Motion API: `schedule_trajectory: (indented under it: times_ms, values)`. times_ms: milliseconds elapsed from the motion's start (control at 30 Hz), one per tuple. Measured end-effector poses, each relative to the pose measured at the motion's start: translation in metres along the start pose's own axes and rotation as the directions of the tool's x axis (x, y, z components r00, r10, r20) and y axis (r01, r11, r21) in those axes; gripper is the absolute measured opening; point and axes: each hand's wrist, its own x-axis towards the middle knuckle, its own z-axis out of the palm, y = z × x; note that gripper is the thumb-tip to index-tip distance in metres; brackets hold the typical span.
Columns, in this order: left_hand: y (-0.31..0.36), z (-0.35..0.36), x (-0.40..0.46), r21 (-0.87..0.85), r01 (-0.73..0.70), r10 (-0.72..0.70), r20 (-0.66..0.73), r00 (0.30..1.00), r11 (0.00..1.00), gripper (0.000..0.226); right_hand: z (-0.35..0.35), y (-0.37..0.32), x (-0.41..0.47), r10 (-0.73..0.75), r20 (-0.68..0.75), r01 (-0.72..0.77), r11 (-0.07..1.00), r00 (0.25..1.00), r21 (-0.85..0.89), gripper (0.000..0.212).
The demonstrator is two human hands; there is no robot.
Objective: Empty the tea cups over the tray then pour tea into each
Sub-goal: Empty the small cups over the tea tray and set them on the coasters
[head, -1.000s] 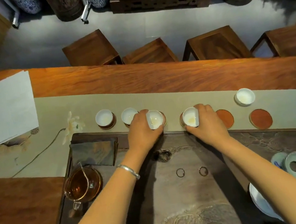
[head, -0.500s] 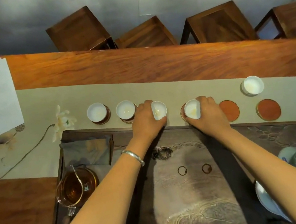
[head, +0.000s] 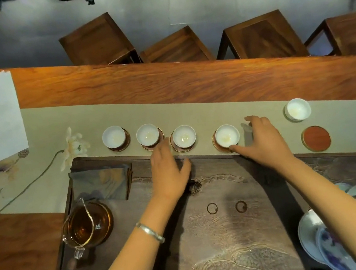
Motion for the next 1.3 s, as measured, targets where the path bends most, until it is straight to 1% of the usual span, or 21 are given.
schedule_trajectory:
  times_ms: [67, 167, 300, 433, 500, 600, 700, 800, 933, 1100, 1300]
  values:
    - [-0.01, 0.007, -0.024, 0.02, 0.075, -0.074, -0.044, 0.996, 0.997, 0.073, -0.011, 0.015, -0.004, 0.017, -0.013, -0.017, 1.0, 1.0, 0.011, 0.091]
    - [-0.017, 0.028, -0.054, 0.073, 0.194, -0.185, -0.114, 0.976, 0.978, 0.079, -0.026, 0.04, -0.005, 0.05, -0.045, -0.05, 0.999, 0.998, 0.011, 0.089]
    - [-0.012, 0.057, -0.068, 0.152, 0.255, -0.224, -0.194, 0.955, 0.955, 0.077, -0.044, 0.069, 0.006, 0.08, -0.116, -0.082, 0.997, 0.99, -0.013, 0.075]
    - [-0.01, 0.07, -0.062, 0.286, 0.348, -0.28, -0.251, 0.927, 0.893, 0.078, -0.058, 0.091, 0.025, 0.12, -0.185, -0.128, 0.991, 0.975, -0.03, 0.066]
    - [-0.012, 0.074, -0.061, 0.31, 0.354, -0.275, -0.271, 0.922, 0.882, 0.078, -0.063, 0.101, 0.034, 0.144, -0.202, -0.155, 0.987, 0.969, -0.044, 0.067]
    - [-0.012, 0.076, -0.061, 0.325, 0.356, -0.266, -0.291, 0.919, 0.876, 0.078, -0.065, 0.112, 0.045, 0.179, -0.197, -0.198, 0.977, 0.964, -0.082, 0.075]
    - [-0.012, 0.076, -0.06, 0.346, 0.368, -0.275, -0.29, 0.917, 0.863, 0.078, -0.061, 0.117, 0.052, 0.232, -0.147, -0.248, 0.964, 0.961, -0.1, 0.083]
    - [-0.01, 0.075, -0.06, 0.37, 0.378, -0.281, -0.291, 0.915, 0.849, 0.078, -0.057, 0.119, 0.055, 0.242, -0.099, -0.252, 0.962, 0.965, -0.108, 0.087]
    - [-0.008, 0.076, -0.059, 0.374, 0.385, -0.28, -0.305, 0.91, 0.844, 0.078, -0.053, 0.122, 0.057, 0.229, -0.115, -0.24, 0.967, 0.967, -0.09, 0.081]
    - [-0.008, 0.075, -0.059, 0.383, 0.388, -0.284, -0.3, 0.911, 0.838, 0.079, -0.051, 0.12, 0.055, 0.246, -0.141, -0.256, 0.965, 0.959, -0.055, 0.076]
    - [-0.008, 0.075, -0.059, 0.373, 0.386, -0.281, -0.308, 0.909, 0.843, 0.079, -0.046, 0.106, 0.036, 0.194, -0.145, -0.193, 0.981, 0.97, 0.019, 0.072]
